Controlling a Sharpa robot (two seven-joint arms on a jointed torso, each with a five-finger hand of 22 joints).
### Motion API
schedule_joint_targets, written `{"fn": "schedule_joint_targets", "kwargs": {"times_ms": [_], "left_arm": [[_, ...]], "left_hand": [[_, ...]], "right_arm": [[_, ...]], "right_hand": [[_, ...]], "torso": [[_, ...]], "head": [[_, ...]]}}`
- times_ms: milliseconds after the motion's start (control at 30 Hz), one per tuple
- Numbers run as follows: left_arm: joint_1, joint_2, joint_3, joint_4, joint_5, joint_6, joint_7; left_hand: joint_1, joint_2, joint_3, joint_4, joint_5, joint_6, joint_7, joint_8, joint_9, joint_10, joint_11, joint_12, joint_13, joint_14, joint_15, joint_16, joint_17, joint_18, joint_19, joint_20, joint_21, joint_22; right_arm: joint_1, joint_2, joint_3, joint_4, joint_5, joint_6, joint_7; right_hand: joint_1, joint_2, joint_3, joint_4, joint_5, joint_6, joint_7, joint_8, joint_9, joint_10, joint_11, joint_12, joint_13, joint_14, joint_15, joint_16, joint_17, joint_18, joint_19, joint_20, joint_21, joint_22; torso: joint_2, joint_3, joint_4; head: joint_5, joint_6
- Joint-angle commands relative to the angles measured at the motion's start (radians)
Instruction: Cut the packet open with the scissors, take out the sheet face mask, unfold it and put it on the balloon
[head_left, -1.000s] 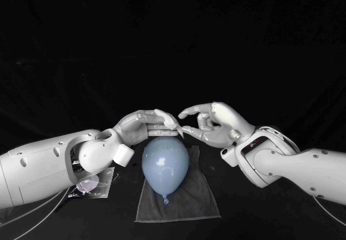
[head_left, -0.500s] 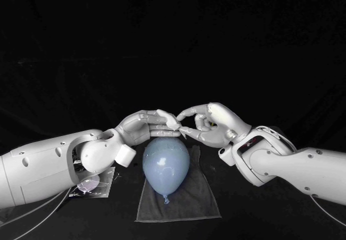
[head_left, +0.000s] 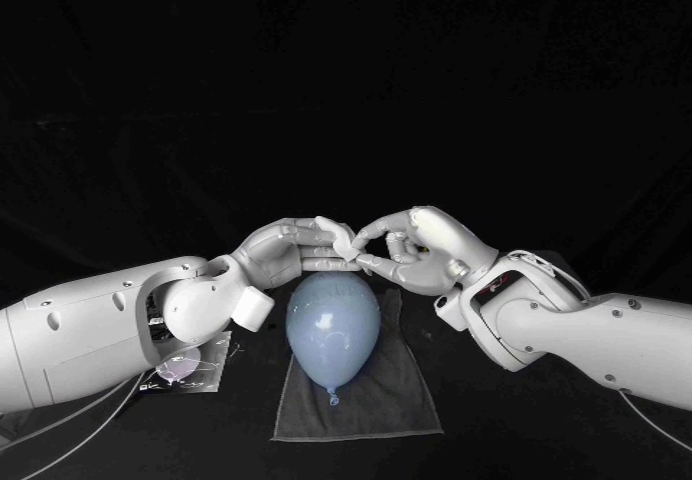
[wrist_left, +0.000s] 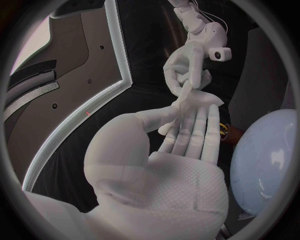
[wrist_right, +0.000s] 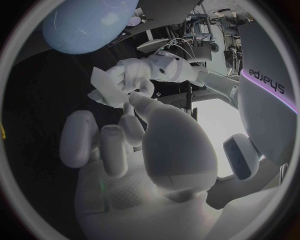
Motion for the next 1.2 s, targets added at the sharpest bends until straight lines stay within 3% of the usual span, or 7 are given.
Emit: {"fn": "schedule_joint_targets", "kwargs": {"times_ms": [33, 167, 333, 500, 800, 933, 1200], "left_arm": [[0.001, 0.001, 0.001, 0.002, -0.004, 0.001, 0.018], [0.001, 0.001, 0.001, 0.001, -0.004, -0.001, 0.017], [0.001, 0.000, 0.001, 0.001, -0.004, -0.002, 0.017], [0.001, 0.000, 0.001, -0.001, -0.004, -0.007, 0.019], [0.001, -0.001, 0.001, -0.009, -0.004, -0.016, 0.025], [0.001, -0.001, 0.001, -0.011, -0.004, -0.021, 0.028], [0.001, -0.002, 0.001, -0.014, -0.004, -0.026, 0.030]], "left_hand": [[-0.001, 0.010, 0.006, -0.002, 0.002, -0.005, 0.046, 0.019, 0.248, 0.001, 0.003, -0.004, -0.001, 0.003, 0.000, -0.007, -0.002, 0.009, 0.007, -0.001, 0.004, -0.001], [-0.001, 0.011, 0.006, -0.002, 0.002, -0.005, 0.046, 0.019, 0.249, 0.001, 0.003, -0.005, -0.001, 0.003, 0.001, -0.007, -0.002, 0.009, 0.007, -0.001, 0.004, -0.002], [-0.001, 0.011, 0.006, -0.002, 0.002, -0.005, 0.046, 0.019, 0.249, 0.001, 0.003, -0.005, -0.001, 0.003, 0.001, -0.007, -0.002, 0.009, 0.007, -0.001, 0.004, -0.002], [-0.001, 0.011, 0.006, -0.003, 0.002, -0.007, 0.046, 0.019, 0.250, 0.000, 0.004, -0.005, -0.001, 0.002, 0.001, -0.009, -0.003, 0.008, 0.006, -0.001, 0.003, -0.002], [-0.001, 0.012, 0.007, -0.003, 0.002, -0.008, 0.047, 0.020, 0.251, -0.001, 0.004, -0.005, -0.001, 0.002, 0.001, -0.010, -0.003, 0.008, 0.006, -0.001, 0.003, -0.002], [-0.001, 0.012, 0.007, -0.003, 0.002, -0.008, 0.047, 0.020, 0.251, -0.001, 0.004, -0.006, -0.001, 0.001, 0.001, -0.010, -0.003, 0.008, 0.006, -0.001, 0.003, -0.002], [-0.001, 0.013, 0.007, -0.004, 0.002, -0.009, 0.047, 0.020, 0.252, -0.002, 0.004, -0.006, -0.002, 0.001, 0.002, -0.011, -0.004, 0.008, 0.005, -0.001, 0.002, -0.002]], "right_arm": [[0.000, 0.001, 0.001, -0.001, -0.022, -0.007, -0.012], [-0.001, 0.002, 0.001, -0.002, -0.023, -0.010, -0.013], [-0.001, 0.002, 0.001, -0.004, -0.028, -0.006, -0.014], [-0.001, -0.001, 0.001, -0.001, -0.032, 0.016, -0.010], [-0.002, -0.014, 0.000, 0.014, -0.044, 0.117, 0.002], [-0.006, -0.021, -0.001, 0.022, -0.049, 0.148, 0.004], [-0.012, -0.030, -0.002, 0.029, -0.046, 0.144, 0.007]], "right_hand": [[0.001, 0.018, 0.009, -0.001, -0.004, 0.019, -0.009, 0.016, 0.009, 0.008, -0.009, 0.008, 0.007, 0.073, -0.010, 0.007, 0.163, -0.018, 0.011, -0.006, 0.013, 0.087], [0.006, 0.047, 0.018, -0.002, -0.006, 0.036, -0.032, 0.055, 0.036, 0.026, -0.028, 0.019, 0.020, 0.079, -0.026, 0.018, 0.179, -0.023, 0.020, -0.019, 0.039, 0.102], [-0.006, 0.080, 0.041, 0.013, -0.007, 0.029, -0.038, 0.090, 0.064, 0.045, -0.035, 0.032, 0.036, 0.083, -0.034, 0.025, 0.190, -0.027, 0.027, -0.028, 0.061, 0.114], [-0.013, 0.071, 0.064, 0.011, -0.007, 0.019, -0.042, 0.121, 0.089, 0.055, -0.039, 0.036, 0.045, 0.084, -0.037, 0.029, 0.196, -0.030, 0.030, -0.032, 0.072, 0.121], [-0.016, 0.061, 0.075, 0.007, -0.007, 0.010, -0.043, 0.135, 0.100, 0.056, -0.040, 0.034, 0.045, 0.085, -0.038, 0.031, 0.199, -0.031, 0.031, -0.033, 0.076, 0.124], [-0.023, 0.044, 0.074, 0.004, -0.007, 0.001, -0.045, 0.147, 0.110, 0.055, -0.041, 0.030, 0.044, 0.085, -0.039, 0.030, 0.199, -0.030, 0.030, -0.034, 0.073, 0.124], [-0.038, 0.020, 0.062, 0.005, -0.007, -0.015, -0.047, 0.157, 0.119, 0.044, -0.042, 0.010, 0.029, 0.081, -0.040, 0.019, 0.185, -0.025, 0.022, -0.036, 0.047, 0.114]], "torso": [[0.000, 0.0001, -0.0001], [0.000, 0.0002, 0.0000], [0.000, 0.0001, 0.0000], [0.000, 0.0000, -0.0002], [0.000, 0.0001, -0.0005], [0.000, 0.0007, -0.0005], [0.000, 0.0005, -0.0012]], "head": [[0.000, -0.001], [0.000, 0.000], [-0.001, 0.000], [-0.001, -0.001], [-0.001, -0.002], [0.000, -0.004], [-0.001, -0.003]]}}
